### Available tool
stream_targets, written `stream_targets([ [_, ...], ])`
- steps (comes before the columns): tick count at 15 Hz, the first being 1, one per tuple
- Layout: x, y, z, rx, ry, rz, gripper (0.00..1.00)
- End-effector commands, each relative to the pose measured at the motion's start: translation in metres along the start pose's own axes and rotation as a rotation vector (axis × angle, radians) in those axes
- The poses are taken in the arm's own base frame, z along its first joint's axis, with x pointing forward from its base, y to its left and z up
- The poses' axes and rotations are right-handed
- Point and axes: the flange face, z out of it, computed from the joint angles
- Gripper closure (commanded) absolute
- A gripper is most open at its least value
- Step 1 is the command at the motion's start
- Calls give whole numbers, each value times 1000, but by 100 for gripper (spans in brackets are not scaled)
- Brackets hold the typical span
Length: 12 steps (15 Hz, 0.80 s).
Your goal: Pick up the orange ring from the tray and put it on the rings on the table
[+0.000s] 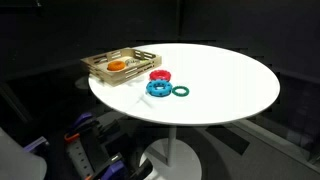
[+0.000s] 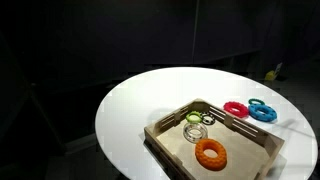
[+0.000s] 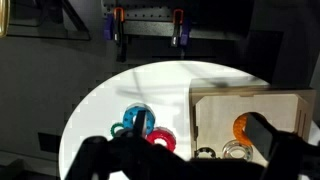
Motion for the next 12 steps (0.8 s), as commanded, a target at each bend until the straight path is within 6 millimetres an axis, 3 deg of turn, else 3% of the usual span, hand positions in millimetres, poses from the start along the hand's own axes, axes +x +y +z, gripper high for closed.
stream_targets([
  [1, 0, 0, -1, 0, 0, 0, 0],
  [5, 0, 0, -1, 0, 0, 0, 0],
  [12, 24, 1, -7, 48, 23, 31, 0],
])
